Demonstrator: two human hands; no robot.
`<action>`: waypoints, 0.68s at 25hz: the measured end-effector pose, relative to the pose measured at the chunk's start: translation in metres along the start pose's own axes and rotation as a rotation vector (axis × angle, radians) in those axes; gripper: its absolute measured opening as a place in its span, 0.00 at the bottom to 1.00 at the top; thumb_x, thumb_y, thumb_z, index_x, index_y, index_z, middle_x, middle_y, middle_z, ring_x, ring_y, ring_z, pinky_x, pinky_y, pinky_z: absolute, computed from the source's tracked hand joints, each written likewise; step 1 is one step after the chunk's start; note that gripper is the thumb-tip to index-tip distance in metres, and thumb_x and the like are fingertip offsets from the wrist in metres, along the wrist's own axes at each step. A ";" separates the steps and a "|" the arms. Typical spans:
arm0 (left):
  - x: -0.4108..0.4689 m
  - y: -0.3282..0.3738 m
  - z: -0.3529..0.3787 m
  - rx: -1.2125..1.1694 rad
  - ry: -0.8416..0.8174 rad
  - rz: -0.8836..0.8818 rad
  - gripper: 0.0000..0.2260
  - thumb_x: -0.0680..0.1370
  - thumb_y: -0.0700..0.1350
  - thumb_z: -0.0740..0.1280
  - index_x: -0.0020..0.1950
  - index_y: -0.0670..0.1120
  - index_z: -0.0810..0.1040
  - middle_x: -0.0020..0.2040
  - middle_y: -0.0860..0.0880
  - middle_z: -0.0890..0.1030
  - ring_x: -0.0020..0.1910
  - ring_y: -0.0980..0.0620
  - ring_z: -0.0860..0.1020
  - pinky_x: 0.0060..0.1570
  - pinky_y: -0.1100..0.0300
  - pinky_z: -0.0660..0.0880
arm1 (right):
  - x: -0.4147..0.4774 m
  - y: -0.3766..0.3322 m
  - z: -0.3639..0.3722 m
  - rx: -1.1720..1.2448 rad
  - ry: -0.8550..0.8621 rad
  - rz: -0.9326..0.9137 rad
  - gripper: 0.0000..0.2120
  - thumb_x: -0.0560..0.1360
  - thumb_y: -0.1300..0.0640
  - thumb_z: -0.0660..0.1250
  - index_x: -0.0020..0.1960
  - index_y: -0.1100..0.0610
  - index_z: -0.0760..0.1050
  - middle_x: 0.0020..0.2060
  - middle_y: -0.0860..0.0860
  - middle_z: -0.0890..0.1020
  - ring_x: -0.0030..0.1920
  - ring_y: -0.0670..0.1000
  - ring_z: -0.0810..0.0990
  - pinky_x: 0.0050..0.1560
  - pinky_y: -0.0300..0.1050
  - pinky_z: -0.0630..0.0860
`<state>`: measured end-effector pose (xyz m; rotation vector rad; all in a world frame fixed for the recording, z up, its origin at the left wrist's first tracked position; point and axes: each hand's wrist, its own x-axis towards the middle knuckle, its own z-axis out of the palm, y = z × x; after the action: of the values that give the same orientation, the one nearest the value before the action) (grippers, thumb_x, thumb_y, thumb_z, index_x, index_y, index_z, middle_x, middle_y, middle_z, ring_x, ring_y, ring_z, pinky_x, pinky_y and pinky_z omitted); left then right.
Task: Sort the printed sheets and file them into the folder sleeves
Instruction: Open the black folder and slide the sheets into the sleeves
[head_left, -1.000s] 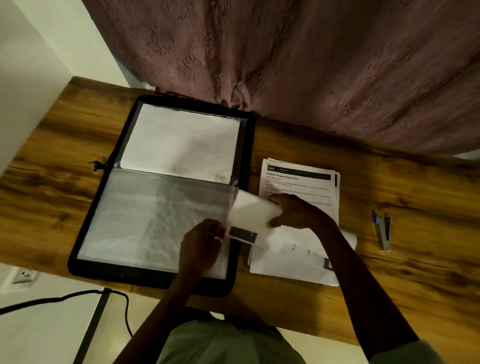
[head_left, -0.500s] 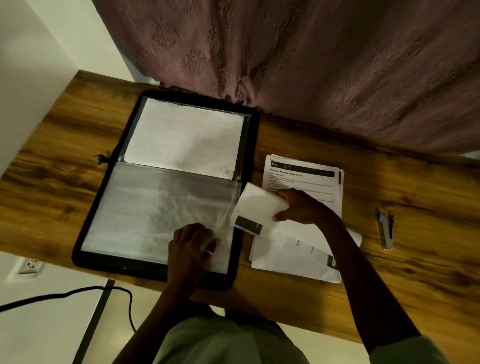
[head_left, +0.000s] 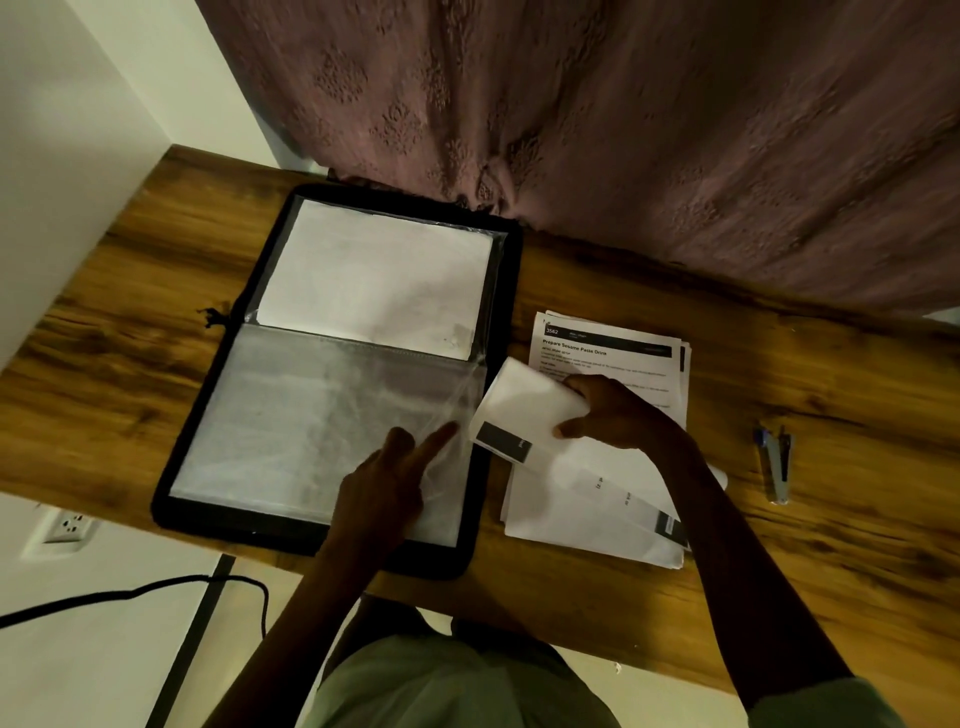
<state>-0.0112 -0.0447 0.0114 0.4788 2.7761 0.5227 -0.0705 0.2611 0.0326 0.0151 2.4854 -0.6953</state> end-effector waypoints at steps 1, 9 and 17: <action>0.003 0.002 -0.003 0.068 -0.045 0.005 0.30 0.79 0.41 0.65 0.79 0.58 0.61 0.64 0.46 0.69 0.44 0.55 0.76 0.35 0.66 0.73 | 0.000 0.000 0.000 -0.005 0.002 -0.003 0.40 0.70 0.51 0.77 0.76 0.56 0.63 0.74 0.53 0.67 0.74 0.58 0.64 0.74 0.55 0.60; 0.001 0.026 -0.008 0.051 0.048 -0.208 0.15 0.80 0.59 0.64 0.54 0.48 0.76 0.55 0.52 0.73 0.47 0.54 0.78 0.43 0.55 0.79 | -0.002 -0.012 -0.014 0.071 -0.046 -0.052 0.33 0.71 0.54 0.76 0.72 0.56 0.67 0.70 0.53 0.72 0.68 0.56 0.71 0.67 0.51 0.68; 0.000 0.033 -0.008 -0.107 0.279 -0.185 0.15 0.72 0.34 0.71 0.58 0.42 0.80 0.60 0.46 0.79 0.49 0.47 0.80 0.35 0.55 0.80 | 0.017 -0.038 0.018 -0.029 -0.259 -0.034 0.31 0.70 0.54 0.77 0.69 0.56 0.69 0.63 0.55 0.77 0.62 0.56 0.76 0.64 0.54 0.74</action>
<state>-0.0052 -0.0180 0.0309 0.1300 2.9934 0.7392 -0.0817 0.2175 0.0293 -0.1208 2.2515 -0.6327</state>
